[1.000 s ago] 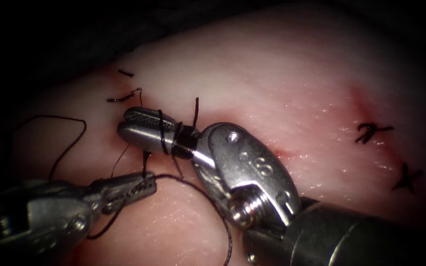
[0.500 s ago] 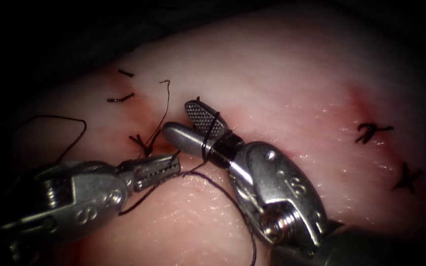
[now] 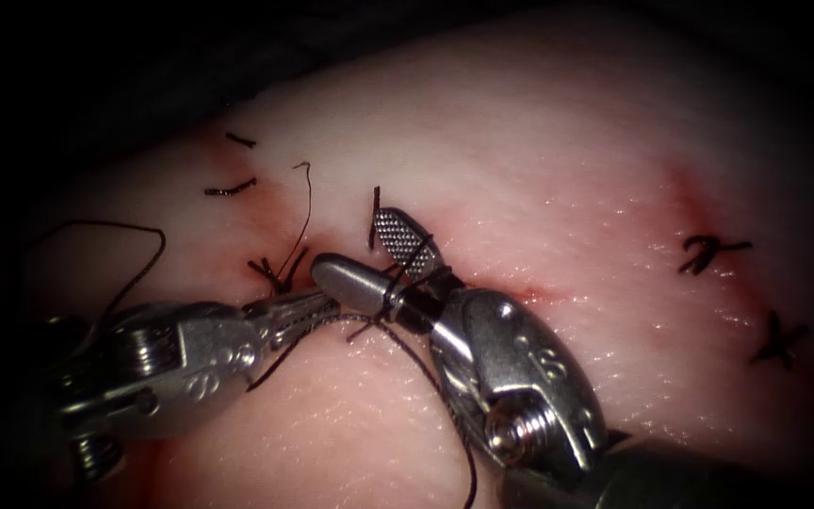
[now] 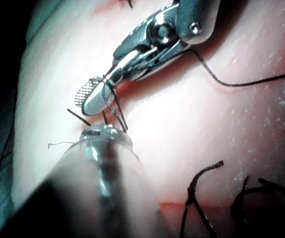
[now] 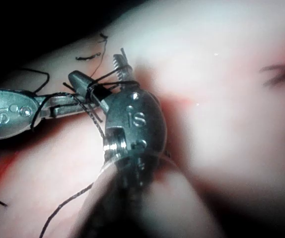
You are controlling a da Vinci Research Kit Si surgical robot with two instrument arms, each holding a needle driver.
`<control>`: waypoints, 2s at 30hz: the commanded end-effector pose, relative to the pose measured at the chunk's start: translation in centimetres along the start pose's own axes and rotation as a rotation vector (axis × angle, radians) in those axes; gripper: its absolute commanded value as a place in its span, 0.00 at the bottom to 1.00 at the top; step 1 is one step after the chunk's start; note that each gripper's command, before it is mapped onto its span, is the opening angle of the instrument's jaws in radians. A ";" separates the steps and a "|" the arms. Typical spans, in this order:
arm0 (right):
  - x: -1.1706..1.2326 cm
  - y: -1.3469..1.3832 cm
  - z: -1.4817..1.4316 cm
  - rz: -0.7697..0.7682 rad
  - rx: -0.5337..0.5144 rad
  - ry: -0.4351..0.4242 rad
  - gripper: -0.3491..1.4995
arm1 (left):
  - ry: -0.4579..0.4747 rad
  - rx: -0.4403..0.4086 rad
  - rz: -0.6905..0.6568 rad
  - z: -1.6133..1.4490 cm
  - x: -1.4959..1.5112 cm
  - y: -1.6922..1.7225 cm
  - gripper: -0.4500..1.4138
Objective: Wound Closure
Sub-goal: Grab the short suture tail with the right tool.
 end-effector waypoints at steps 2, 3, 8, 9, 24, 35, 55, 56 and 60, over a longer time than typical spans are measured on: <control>0.03 -0.05 0.18 0.007 -0.013 -0.014 0.72 | 0.001 0.006 0.000 0.10 0.04 -0.10 0.00; 0.03 -0.03 0.19 0.010 -0.018 -0.021 0.72 | -0.001 0.004 0.000 0.11 0.05 -0.10 0.00; 0.06 0.05 0.29 0.005 -0.044 -0.044 0.72 | -0.005 -0.001 -0.002 0.14 0.06 -0.13 0.00; 0.06 0.06 0.31 0.004 -0.048 -0.045 0.73 | -0.005 -0.002 -0.002 0.14 0.06 -0.14 0.00; 0.02 0.04 0.53 -0.002 -0.075 -0.080 0.70 | -0.008 -0.009 -0.017 0.19 0.07 -0.32 0.00; 0.06 0.14 0.50 -0.016 -0.113 -0.100 0.71 | -0.015 -0.017 -0.011 0.30 -0.01 -0.35 0.00; -0.10 0.13 0.61 0.028 -0.136 -0.149 0.52 | -0.029 -0.032 -0.020 0.40 -0.07 -0.29 0.00; -0.11 0.13 0.61 0.028 -0.138 -0.148 0.36 | -0.029 -0.033 -0.020 0.40 -0.07 -0.29 0.00; -0.12 0.09 0.58 0.028 -0.156 -0.137 0.00 | -0.028 -0.034 -0.019 0.38 -0.08 -0.29 0.00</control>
